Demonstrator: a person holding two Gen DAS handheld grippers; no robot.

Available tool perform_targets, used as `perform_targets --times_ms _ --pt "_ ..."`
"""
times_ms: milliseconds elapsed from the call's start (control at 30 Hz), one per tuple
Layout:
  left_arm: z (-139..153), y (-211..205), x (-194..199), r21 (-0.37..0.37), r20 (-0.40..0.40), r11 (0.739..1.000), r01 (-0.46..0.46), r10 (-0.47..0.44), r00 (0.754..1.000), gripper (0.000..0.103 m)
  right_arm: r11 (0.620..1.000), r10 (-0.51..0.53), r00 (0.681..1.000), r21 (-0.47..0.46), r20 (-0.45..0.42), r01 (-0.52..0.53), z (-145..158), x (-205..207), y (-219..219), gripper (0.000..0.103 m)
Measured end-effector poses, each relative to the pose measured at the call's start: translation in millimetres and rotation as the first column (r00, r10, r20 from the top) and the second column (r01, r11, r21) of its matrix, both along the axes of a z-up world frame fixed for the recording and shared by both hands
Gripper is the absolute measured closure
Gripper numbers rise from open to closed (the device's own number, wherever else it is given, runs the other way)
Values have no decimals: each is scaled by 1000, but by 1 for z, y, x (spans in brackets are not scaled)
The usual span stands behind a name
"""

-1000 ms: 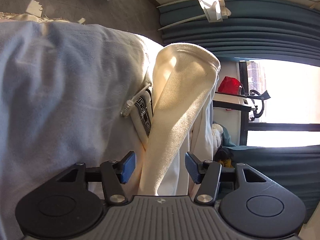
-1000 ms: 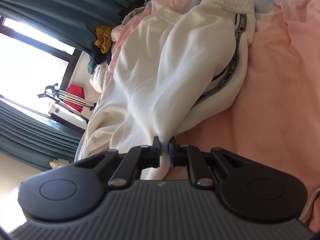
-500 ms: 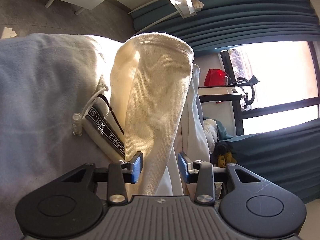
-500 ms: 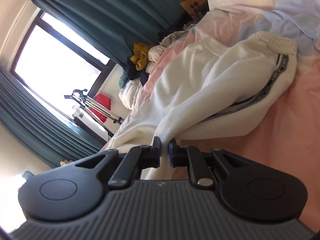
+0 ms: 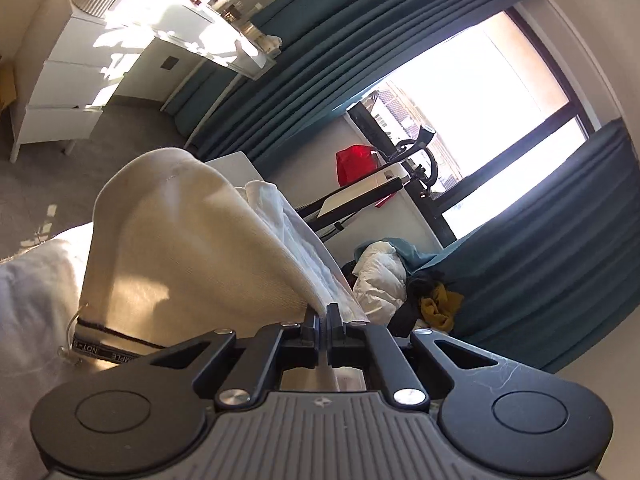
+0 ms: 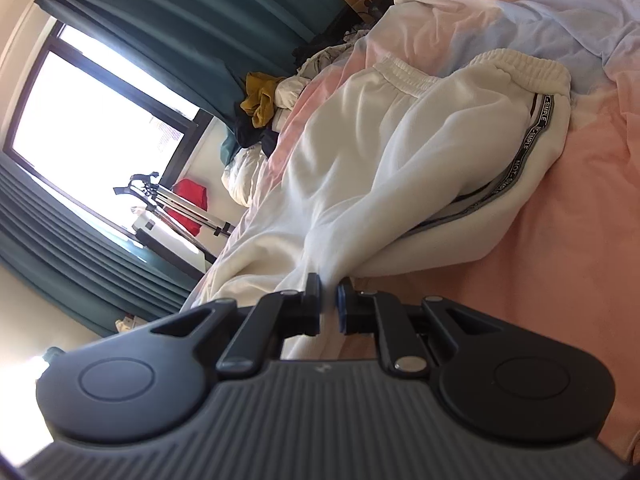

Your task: Fold clothes

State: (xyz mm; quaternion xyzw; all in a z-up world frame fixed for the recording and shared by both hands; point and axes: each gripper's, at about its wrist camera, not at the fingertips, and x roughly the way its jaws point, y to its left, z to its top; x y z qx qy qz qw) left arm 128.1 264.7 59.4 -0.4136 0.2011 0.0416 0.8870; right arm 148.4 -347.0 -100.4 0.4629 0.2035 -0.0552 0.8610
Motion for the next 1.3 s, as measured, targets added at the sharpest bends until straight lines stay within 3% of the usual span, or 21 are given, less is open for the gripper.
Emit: perform_targets --times_ms 67,200,300,400,567,667,767,867,967,1133,1200,1300 --pt "5 -10 40 58 -45 998 16 -13 999 99 1000 4 1000 0 -11 -4 -1 -1 0 91" --pt "-14 -31 141 141 -173 988 59 -34 984 98 1000 15 1000 -8 -24 -15 -2 4 0 91" --pt "-52 -45 229 117 -273 986 120 -85 958 97 999 30 999 -31 -16 -30 -5 21 0 91" --pt "-90 -42 260 85 -327 985 147 -112 938 93 999 40 999 -27 -21 -40 -9 43 -3 91" --pt "-111 -22 254 50 -291 980 191 -168 942 55 999 44 998 -28 -41 -46 -19 64 -5 91" --pt "-103 -7 219 -3 -219 975 221 -216 952 50 999 44 998 -23 -47 -45 -21 65 -4 91" --pt "-99 8 165 -66 -171 978 195 -204 964 41 999 39 998 -18 -46 -40 -18 61 -3 91" --pt "-104 15 117 -129 -179 982 135 -157 971 37 999 36 998 -14 -47 -37 -15 55 -2 91" --pt "-122 23 107 -192 -252 979 76 -124 960 37 999 36 998 -10 -46 -37 -12 46 -1 91" --pt "-155 40 130 -295 -317 956 5 -103 943 39 999 35 998 4 -45 -35 -8 36 -1 91" --pt "-165 44 143 -299 -346 954 -7 -102 933 39 999 34 998 6 -48 -33 -8 36 -2 91" --pt "-175 39 164 -247 -401 969 7 -109 909 39 999 34 998 -11 -51 -34 -9 39 -1 91"
